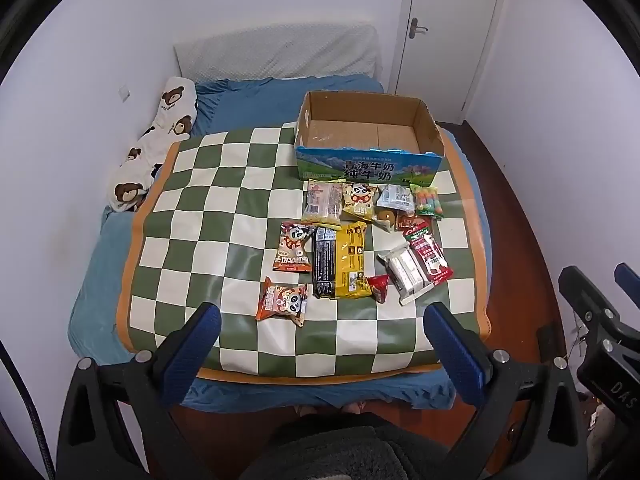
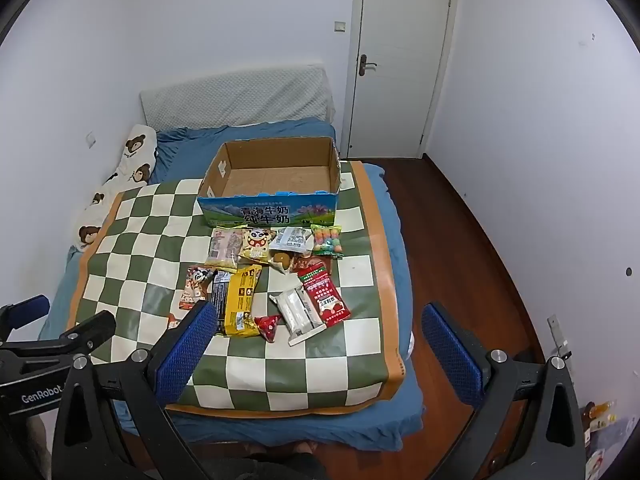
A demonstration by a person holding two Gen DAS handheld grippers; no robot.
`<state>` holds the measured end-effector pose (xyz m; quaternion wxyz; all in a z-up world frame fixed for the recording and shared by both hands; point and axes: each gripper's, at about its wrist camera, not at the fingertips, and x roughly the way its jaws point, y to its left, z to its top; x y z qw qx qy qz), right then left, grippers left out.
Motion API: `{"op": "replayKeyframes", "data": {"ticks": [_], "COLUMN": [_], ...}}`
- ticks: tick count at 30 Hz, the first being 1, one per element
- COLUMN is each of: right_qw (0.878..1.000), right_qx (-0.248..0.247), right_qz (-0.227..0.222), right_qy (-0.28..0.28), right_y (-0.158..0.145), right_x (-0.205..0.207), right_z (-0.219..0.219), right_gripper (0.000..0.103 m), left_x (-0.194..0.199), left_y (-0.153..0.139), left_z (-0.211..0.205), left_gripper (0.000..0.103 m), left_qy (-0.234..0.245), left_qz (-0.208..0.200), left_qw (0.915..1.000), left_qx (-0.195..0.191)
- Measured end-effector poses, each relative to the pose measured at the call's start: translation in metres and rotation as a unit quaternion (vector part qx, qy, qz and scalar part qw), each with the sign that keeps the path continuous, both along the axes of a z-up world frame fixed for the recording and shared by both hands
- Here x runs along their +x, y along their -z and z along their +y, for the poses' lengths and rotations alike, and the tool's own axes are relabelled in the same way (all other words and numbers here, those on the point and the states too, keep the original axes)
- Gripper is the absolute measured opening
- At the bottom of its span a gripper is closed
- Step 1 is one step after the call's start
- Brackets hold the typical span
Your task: Organize snacks
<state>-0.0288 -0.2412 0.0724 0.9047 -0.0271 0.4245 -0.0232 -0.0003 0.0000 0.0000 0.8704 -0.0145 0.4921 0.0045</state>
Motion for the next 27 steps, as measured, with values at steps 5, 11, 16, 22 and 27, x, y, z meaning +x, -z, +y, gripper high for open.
{"op": "replayKeyframes", "data": {"ticks": [5, 11, 16, 22, 27], "right_qw": [1.000, 1.000, 1.000, 1.000, 1.000], "right_qx": [0.002, 0.005, 0.005, 0.010, 0.009], "right_qz": [-0.003, 0.002, 0.006, 0.016, 0.029], "right_qy": [-0.001, 0.000, 0.000, 0.003, 0.002], "right_y": [-0.002, 0.000, -0.001, 0.000, 0.007], "right_x": [-0.001, -0.001, -0.003, -0.008, -0.007], "right_z": [-0.001, -0.003, -0.001, -0.002, -0.001], "right_gripper": [0.103, 0.103, 0.103, 0.103, 0.103], "left_x": [0.000, 0.004, -0.001, -0.001, 0.000], "left_y": [0.000, -0.010, -0.008, -0.005, 0.000], "left_z": [0.000, -0.002, -0.003, -0.002, -0.002], "left_gripper": [0.103, 0.103, 0.103, 0.103, 0.103], "left_qy": [0.002, 0.003, 0.012, 0.015, 0.020], "left_qz": [0.000, 0.003, 0.002, 0.007, 0.016], "left_qw": [1.0000, 1.0000, 0.9999, 0.9998, 0.9996], "left_qx": [-0.002, -0.002, -0.003, -0.008, -0.010]}}
